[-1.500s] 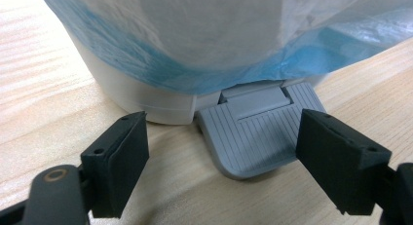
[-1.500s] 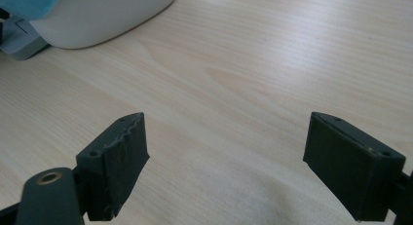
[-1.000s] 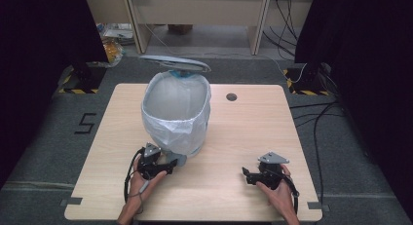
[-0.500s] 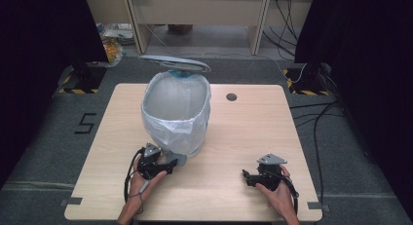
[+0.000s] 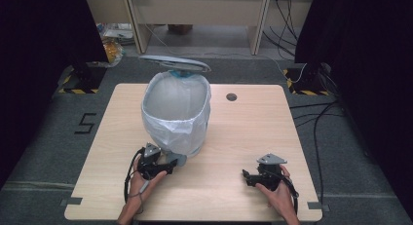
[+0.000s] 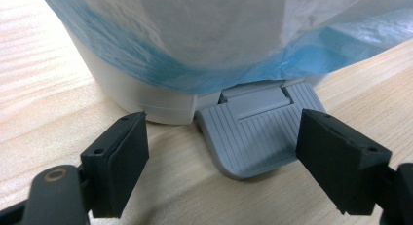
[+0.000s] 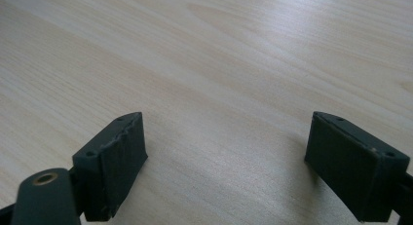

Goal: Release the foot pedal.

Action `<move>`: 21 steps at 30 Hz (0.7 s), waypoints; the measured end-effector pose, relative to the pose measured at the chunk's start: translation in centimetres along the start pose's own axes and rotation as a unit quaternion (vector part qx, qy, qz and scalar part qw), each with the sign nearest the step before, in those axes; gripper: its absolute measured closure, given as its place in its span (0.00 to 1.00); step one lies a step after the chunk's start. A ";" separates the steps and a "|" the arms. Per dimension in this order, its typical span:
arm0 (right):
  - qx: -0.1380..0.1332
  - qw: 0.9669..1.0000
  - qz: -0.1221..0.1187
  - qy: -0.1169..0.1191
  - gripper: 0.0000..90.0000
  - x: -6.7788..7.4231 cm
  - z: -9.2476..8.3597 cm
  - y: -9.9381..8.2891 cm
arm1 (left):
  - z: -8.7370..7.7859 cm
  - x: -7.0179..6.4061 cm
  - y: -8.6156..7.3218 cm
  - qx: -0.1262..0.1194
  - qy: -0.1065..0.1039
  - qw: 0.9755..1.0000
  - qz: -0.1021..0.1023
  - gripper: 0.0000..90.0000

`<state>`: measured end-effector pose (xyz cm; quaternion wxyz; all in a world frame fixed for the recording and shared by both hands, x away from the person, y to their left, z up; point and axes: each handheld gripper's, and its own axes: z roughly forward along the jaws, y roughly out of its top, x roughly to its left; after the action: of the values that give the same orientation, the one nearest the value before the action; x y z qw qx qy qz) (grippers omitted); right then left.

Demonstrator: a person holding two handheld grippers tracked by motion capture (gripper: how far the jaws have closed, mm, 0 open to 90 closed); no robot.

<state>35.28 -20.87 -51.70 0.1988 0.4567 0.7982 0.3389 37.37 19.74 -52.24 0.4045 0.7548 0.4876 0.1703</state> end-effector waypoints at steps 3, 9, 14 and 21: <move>0.000 1.000 0.000 0.000 0.16 0.0 0.0 0.0 | 0.0 0.0 0.0 0.001 0.001 1.000 0.001 0.21; 0.000 1.000 0.001 0.000 0.16 0.0 0.0 0.0 | -0.1 0.0 0.0 -0.004 0.001 1.000 0.005 0.21; -0.001 1.000 0.002 -0.001 0.16 0.0 0.0 -0.1 | -0.2 0.3 0.0 -0.010 -0.009 1.000 -0.003 0.21; -0.001 1.000 0.002 -0.001 0.16 0.0 0.0 0.0 | -0.3 0.4 0.0 -0.013 -0.015 1.000 -0.007 0.20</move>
<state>35.21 -20.88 -51.71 0.1996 0.4583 0.7970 0.3391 37.39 20.25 -52.18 0.4230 0.7482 0.4845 0.1628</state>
